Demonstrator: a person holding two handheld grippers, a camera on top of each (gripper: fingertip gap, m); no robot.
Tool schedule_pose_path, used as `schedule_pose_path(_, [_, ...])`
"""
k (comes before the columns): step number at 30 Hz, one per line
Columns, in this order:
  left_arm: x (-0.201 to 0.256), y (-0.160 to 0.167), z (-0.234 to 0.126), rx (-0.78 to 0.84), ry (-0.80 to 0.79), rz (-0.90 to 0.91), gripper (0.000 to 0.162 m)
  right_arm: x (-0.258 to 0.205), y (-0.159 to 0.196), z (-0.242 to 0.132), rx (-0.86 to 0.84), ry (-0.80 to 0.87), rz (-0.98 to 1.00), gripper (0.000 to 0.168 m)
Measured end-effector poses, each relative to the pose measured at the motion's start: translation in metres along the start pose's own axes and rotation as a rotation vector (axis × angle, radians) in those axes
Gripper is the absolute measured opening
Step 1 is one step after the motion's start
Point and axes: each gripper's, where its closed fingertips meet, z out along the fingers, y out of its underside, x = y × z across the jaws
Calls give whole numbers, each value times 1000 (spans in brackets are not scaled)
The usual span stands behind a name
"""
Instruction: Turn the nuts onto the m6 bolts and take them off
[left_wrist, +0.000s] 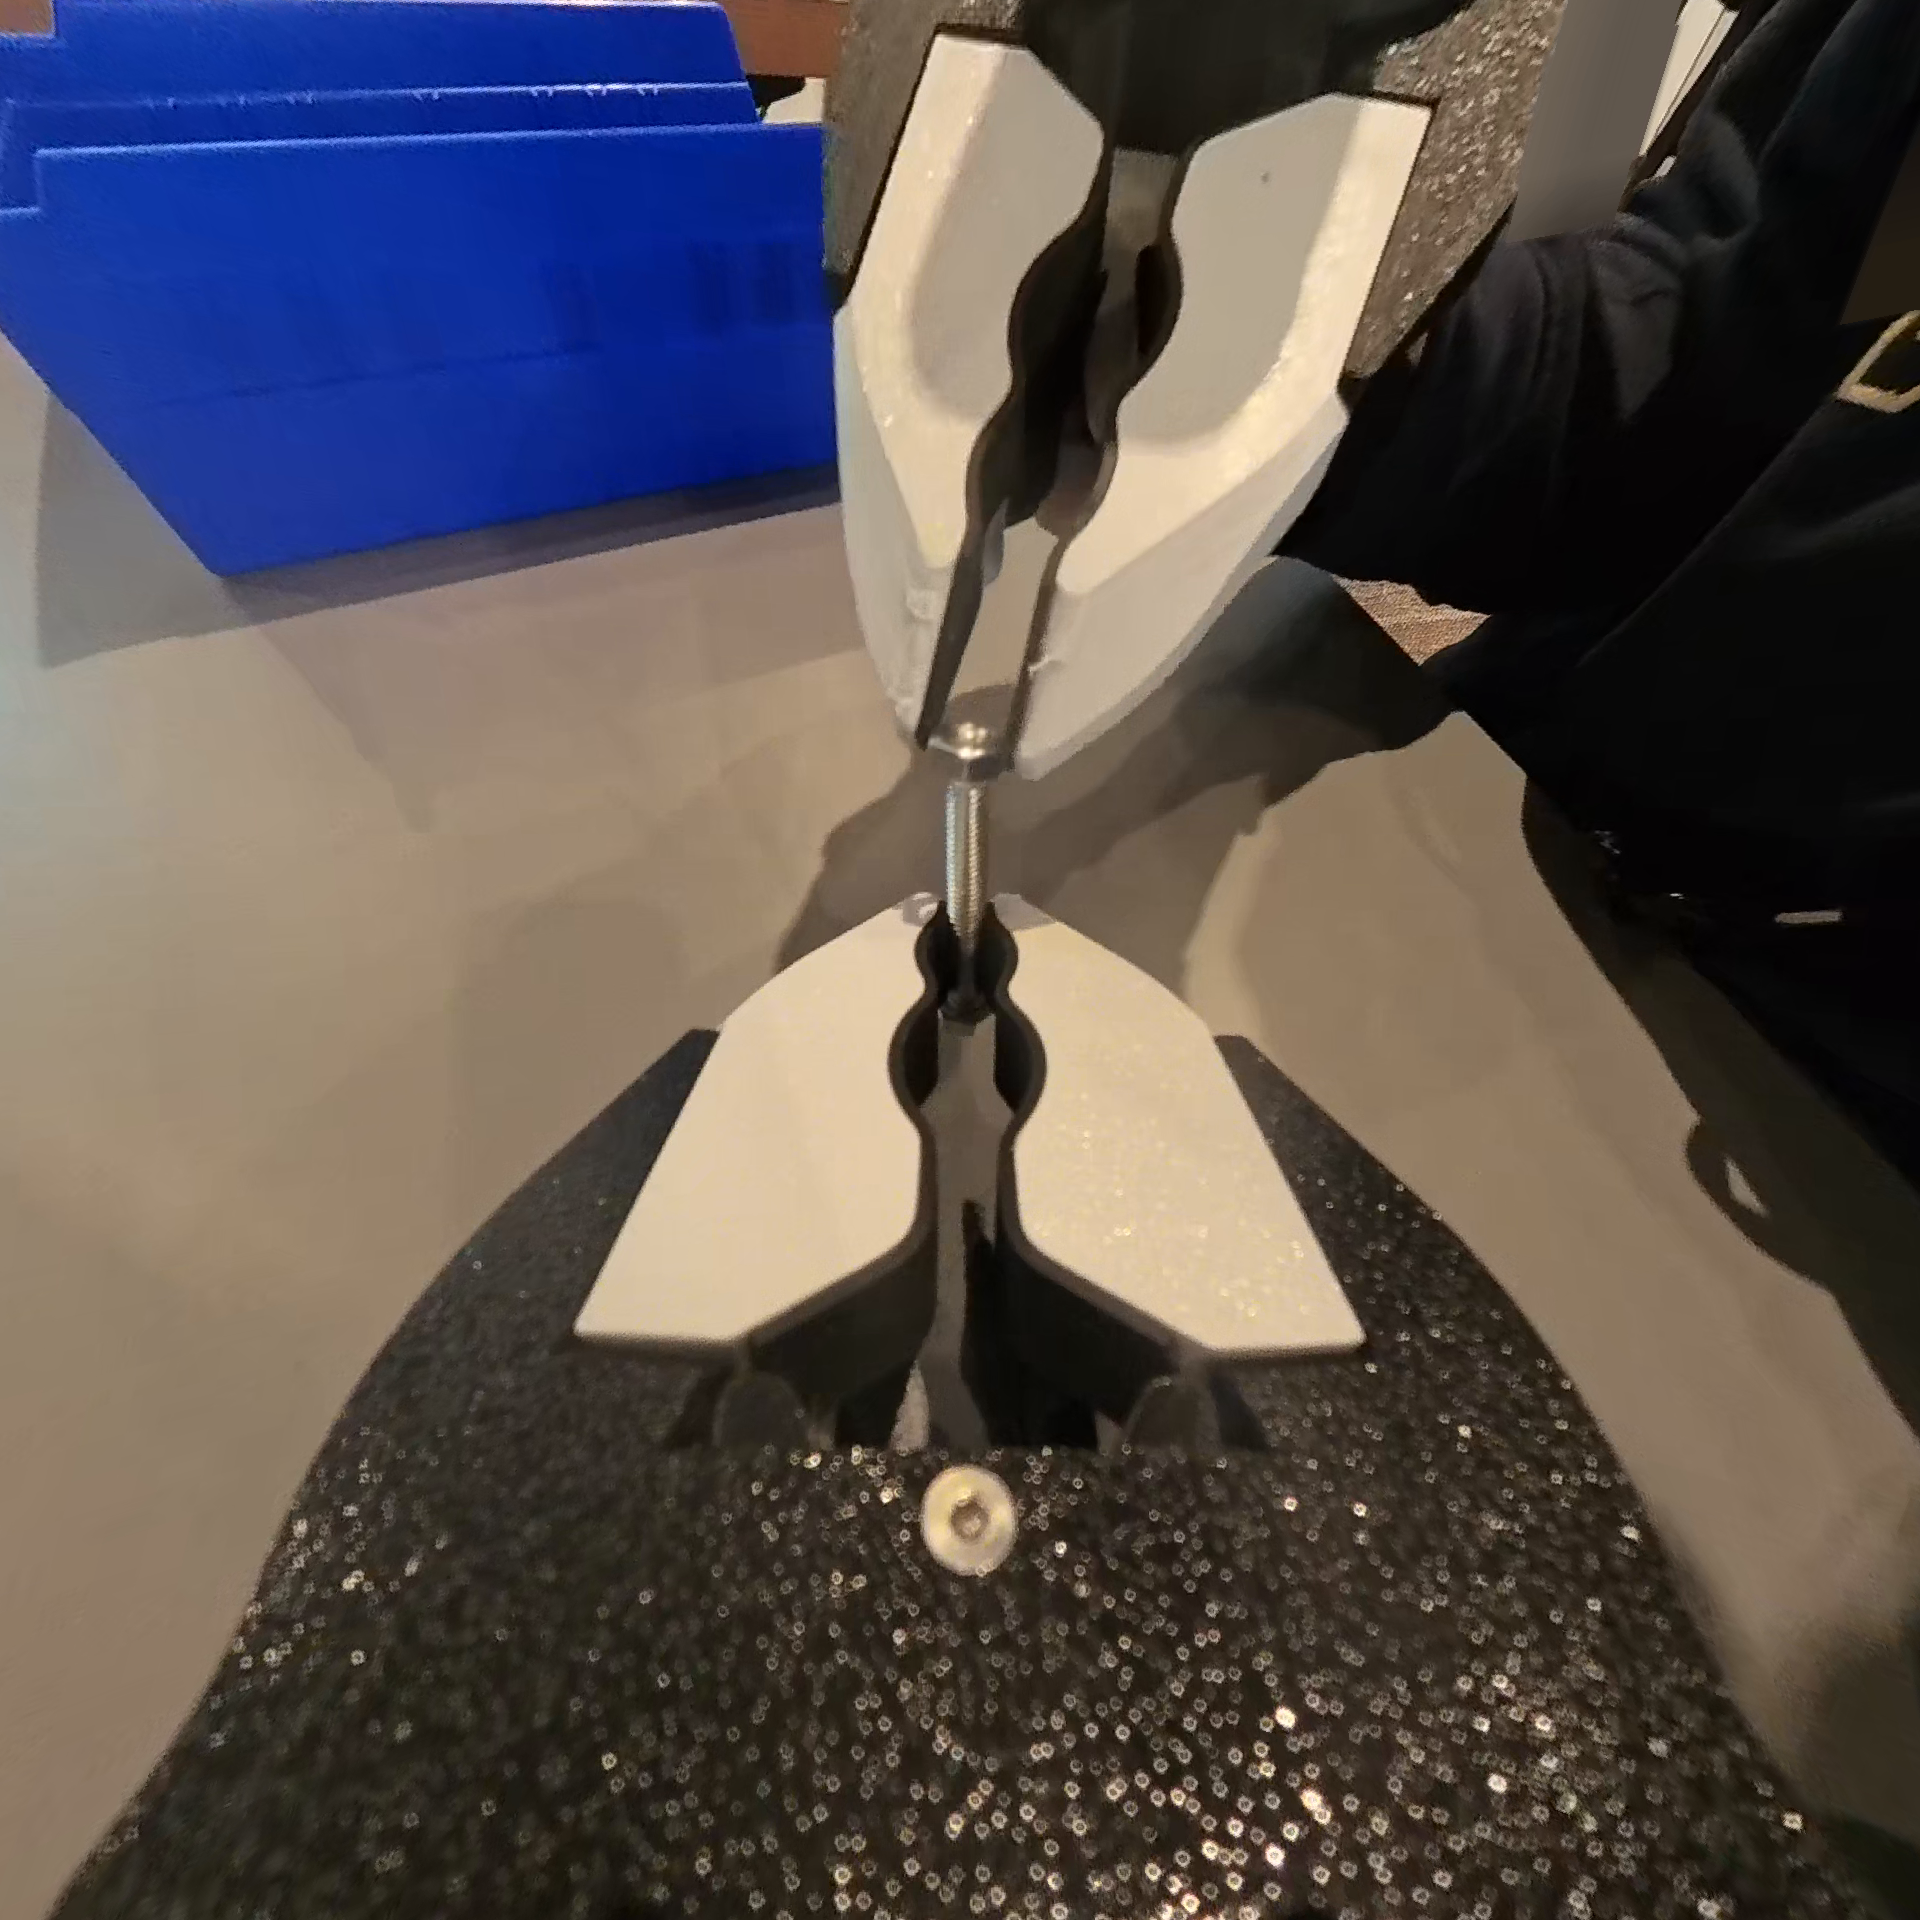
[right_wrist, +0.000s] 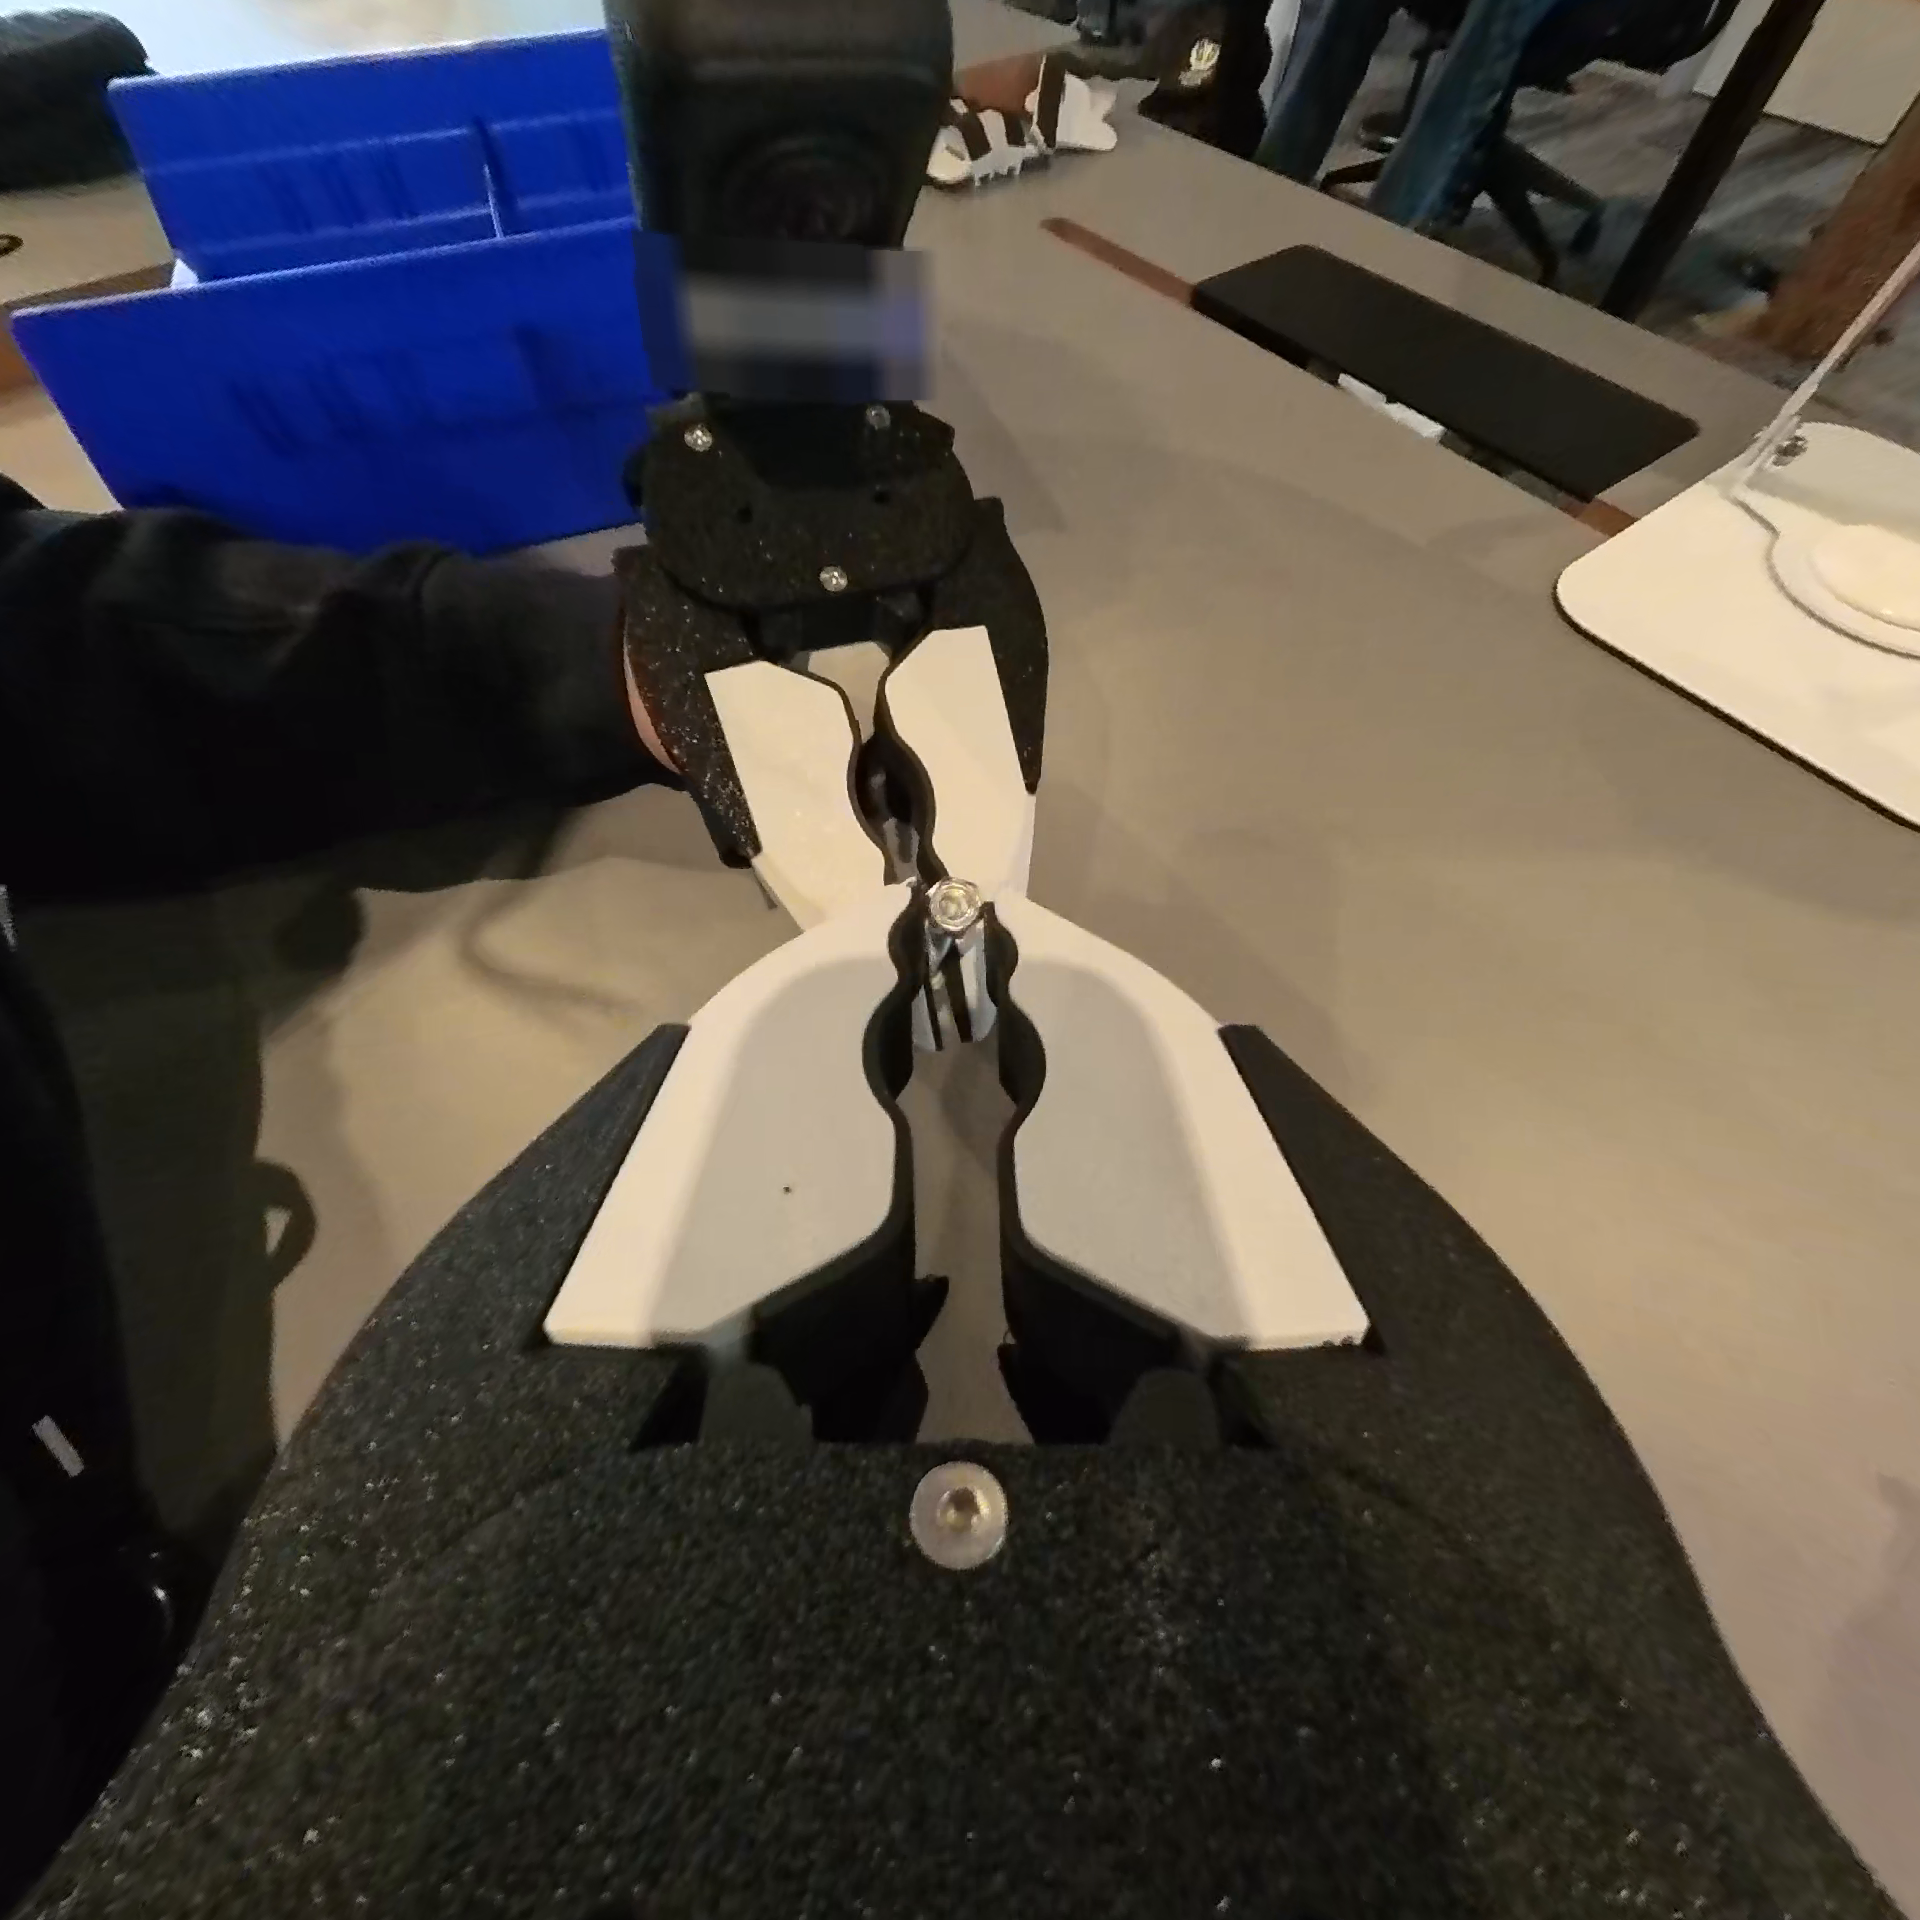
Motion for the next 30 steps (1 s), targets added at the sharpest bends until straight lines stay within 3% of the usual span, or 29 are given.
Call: schedule_pose_path(30, [0,1,1,-11,2,3,5,-2,1,2,-36,-20,1,12])
